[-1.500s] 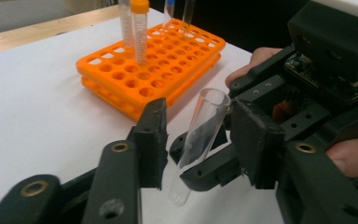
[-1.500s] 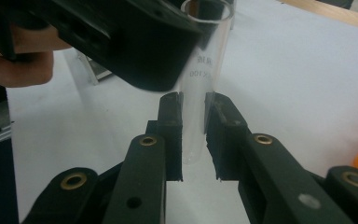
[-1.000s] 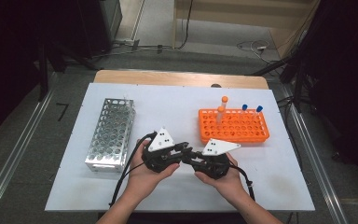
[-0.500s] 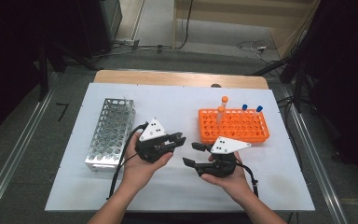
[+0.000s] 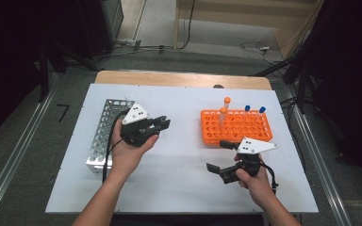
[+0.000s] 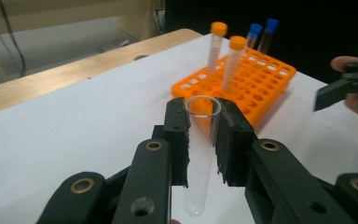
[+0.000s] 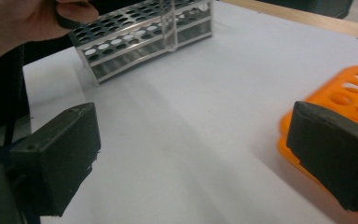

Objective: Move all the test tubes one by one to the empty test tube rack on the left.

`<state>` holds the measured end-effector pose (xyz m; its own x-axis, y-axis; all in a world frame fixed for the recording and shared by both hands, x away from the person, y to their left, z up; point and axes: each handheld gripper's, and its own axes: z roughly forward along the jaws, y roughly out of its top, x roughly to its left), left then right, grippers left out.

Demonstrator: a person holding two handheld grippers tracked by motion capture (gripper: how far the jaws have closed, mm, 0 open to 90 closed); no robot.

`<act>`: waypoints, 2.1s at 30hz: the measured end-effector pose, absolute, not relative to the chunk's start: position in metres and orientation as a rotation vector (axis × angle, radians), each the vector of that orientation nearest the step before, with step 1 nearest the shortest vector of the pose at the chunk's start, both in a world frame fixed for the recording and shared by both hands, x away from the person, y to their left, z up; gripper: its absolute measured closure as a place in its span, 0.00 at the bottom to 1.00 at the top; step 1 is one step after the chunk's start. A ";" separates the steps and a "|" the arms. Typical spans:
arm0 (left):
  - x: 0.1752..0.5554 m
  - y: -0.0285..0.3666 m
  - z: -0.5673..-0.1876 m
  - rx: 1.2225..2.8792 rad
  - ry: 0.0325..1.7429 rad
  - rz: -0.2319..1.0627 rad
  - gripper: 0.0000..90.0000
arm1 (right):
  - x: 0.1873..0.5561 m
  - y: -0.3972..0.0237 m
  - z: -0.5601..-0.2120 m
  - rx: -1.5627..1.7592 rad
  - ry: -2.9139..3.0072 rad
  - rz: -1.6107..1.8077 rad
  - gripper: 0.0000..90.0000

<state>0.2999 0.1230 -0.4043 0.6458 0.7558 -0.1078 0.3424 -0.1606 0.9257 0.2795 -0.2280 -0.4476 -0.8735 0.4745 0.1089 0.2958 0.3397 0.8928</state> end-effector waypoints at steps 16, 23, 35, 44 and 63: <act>0.316 0.182 -0.393 1.674 1.034 0.592 0.85 | 0.277 -0.287 -0.456 0.832 2.335 1.423 0.00; 0.328 0.199 -0.392 1.636 1.094 0.645 0.85 | 0.282 -0.297 -0.457 0.879 2.308 1.456 0.00; 0.347 0.219 -0.398 1.567 1.188 0.725 0.85 | 0.284 -0.297 -0.458 0.891 2.312 1.484 0.00; 0.358 0.219 -0.404 1.541 1.218 0.759 0.85 | 0.284 -0.296 -0.459 0.889 2.312 1.483 0.00; 0.367 0.212 -0.423 1.599 1.261 0.755 0.84 | 0.283 -0.295 -0.460 0.891 2.317 1.485 0.00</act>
